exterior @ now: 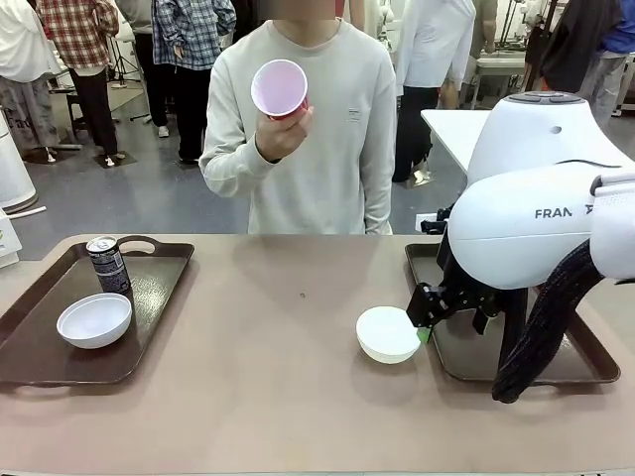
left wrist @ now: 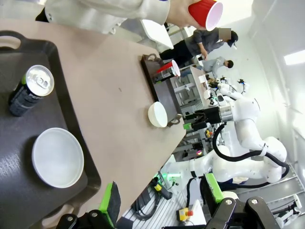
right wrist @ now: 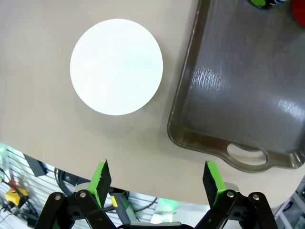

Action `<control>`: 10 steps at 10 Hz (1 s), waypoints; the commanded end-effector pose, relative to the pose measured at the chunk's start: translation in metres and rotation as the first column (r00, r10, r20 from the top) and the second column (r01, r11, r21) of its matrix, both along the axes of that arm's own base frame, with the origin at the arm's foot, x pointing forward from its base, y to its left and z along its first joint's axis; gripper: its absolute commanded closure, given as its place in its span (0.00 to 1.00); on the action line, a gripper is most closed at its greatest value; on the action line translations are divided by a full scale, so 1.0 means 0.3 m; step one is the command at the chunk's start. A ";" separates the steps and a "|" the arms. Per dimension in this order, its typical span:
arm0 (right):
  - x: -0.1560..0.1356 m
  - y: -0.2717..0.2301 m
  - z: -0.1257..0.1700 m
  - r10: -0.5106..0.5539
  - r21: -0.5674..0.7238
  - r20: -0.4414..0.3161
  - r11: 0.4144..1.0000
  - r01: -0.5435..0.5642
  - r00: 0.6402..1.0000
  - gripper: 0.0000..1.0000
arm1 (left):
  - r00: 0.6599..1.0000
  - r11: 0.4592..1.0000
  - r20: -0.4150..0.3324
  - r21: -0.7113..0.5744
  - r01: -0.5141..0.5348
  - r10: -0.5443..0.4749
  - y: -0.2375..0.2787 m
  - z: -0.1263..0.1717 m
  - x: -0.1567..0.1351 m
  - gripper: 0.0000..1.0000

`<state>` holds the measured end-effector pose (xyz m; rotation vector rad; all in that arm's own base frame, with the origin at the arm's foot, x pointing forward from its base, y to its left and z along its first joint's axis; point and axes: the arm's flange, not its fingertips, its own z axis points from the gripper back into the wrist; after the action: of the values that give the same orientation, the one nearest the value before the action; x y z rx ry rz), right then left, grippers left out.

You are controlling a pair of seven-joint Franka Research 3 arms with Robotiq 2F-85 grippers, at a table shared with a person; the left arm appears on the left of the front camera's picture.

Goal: Prepare tableware on both trays.
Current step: Pick up a Picnic Bowl from the table and place it on a Handle tray.

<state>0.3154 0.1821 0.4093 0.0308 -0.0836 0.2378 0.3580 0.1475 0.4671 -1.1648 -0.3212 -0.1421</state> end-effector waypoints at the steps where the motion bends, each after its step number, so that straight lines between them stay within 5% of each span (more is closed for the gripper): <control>1: 0.041 0.014 -0.047 -0.022 0.014 0.037 1.000 0.021 0.999 0.00 | 1.000 1.000 0.019 -0.021 -0.001 0.001 0.002 0.003 -0.004 0.08; 10: 0.254 0.120 -0.178 -0.080 0.027 0.072 0.997 0.078 0.994 0.02 | 1.000 1.000 0.019 -0.021 -0.001 0.001 0.002 0.003 -0.004 0.08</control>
<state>0.3839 0.2112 0.3600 0.0666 -0.1482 0.1814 0.3580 0.1476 0.4672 -1.1646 -0.3213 -0.1420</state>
